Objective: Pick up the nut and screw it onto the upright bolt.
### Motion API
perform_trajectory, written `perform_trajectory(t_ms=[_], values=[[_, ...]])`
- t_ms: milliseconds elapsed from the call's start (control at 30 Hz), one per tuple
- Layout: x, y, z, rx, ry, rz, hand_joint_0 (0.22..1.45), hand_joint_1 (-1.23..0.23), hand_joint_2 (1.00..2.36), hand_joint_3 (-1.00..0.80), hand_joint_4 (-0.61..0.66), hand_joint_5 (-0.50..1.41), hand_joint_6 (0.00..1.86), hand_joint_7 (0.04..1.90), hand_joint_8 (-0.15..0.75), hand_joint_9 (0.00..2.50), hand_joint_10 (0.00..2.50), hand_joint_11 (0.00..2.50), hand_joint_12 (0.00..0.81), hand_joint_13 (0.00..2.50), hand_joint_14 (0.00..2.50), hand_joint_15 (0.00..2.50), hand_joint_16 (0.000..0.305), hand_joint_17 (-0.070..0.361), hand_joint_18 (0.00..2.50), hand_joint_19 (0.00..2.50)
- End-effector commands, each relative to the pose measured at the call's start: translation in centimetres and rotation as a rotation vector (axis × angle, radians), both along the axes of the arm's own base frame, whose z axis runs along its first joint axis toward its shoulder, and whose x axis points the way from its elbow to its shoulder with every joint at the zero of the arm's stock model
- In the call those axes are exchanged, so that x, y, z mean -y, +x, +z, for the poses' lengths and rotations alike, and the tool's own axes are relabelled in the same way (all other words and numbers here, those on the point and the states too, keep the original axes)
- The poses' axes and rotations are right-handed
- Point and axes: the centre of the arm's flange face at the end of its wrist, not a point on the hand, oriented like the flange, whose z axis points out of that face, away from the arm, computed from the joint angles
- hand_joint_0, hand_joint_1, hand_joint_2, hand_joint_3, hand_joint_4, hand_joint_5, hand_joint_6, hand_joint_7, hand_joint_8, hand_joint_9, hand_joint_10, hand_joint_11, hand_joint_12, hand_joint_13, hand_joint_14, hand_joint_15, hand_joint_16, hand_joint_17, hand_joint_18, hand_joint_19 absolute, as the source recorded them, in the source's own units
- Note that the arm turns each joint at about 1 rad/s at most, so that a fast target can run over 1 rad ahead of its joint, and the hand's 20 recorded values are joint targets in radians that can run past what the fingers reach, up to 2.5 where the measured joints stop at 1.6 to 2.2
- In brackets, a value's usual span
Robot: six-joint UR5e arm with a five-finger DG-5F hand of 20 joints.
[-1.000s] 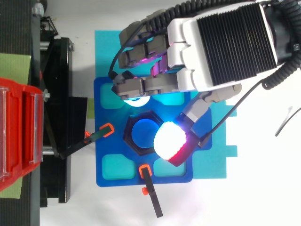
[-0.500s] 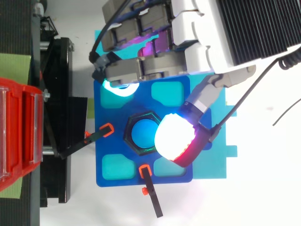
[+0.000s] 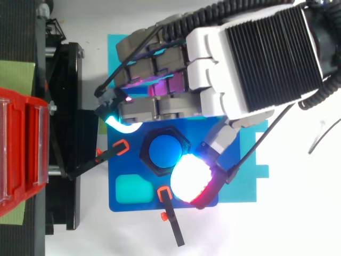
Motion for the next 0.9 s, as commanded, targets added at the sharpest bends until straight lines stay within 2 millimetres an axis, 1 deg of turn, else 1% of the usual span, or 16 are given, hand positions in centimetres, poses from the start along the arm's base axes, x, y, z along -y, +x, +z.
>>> perform_trajectory(t_ms=[0,33,333,700,867], values=[[-0.5,0.1,-0.1,0.006,0.003,-0.001,0.52,-0.16,1.00,-0.50,0.23,-0.04,0.50,0.88,0.222,1.31,0.00,0.08,0.189,0.89,0.00,0.03,0.032,0.072,0.64,0.26],[-0.5,0.1,0.1,0.009,0.002,-0.001,0.52,-0.16,1.00,-0.50,0.24,-0.04,0.50,0.88,0.223,1.31,0.00,0.08,0.189,0.89,0.00,0.03,0.032,0.072,0.63,0.26],[-1.6,-0.1,-0.6,-0.031,0.000,0.010,0.52,-0.16,1.00,-0.50,0.23,-0.04,0.50,0.91,0.224,1.31,0.00,0.07,0.190,0.88,0.00,0.02,0.032,0.073,0.63,0.25],[-1.7,-0.1,-0.7,-0.042,0.002,0.012,0.52,-0.16,1.00,-0.50,0.24,-0.02,0.50,1.03,0.225,1.33,0.00,0.09,0.189,0.89,0.00,0.02,0.032,0.072,0.63,0.26],[-1.3,-0.2,-0.8,-0.045,0.002,0.008,0.52,-0.16,1.00,-0.50,0.21,0.00,0.50,1.10,0.230,1.34,0.00,0.08,0.190,0.89,0.00,0.03,0.032,0.072,0.63,0.26]])
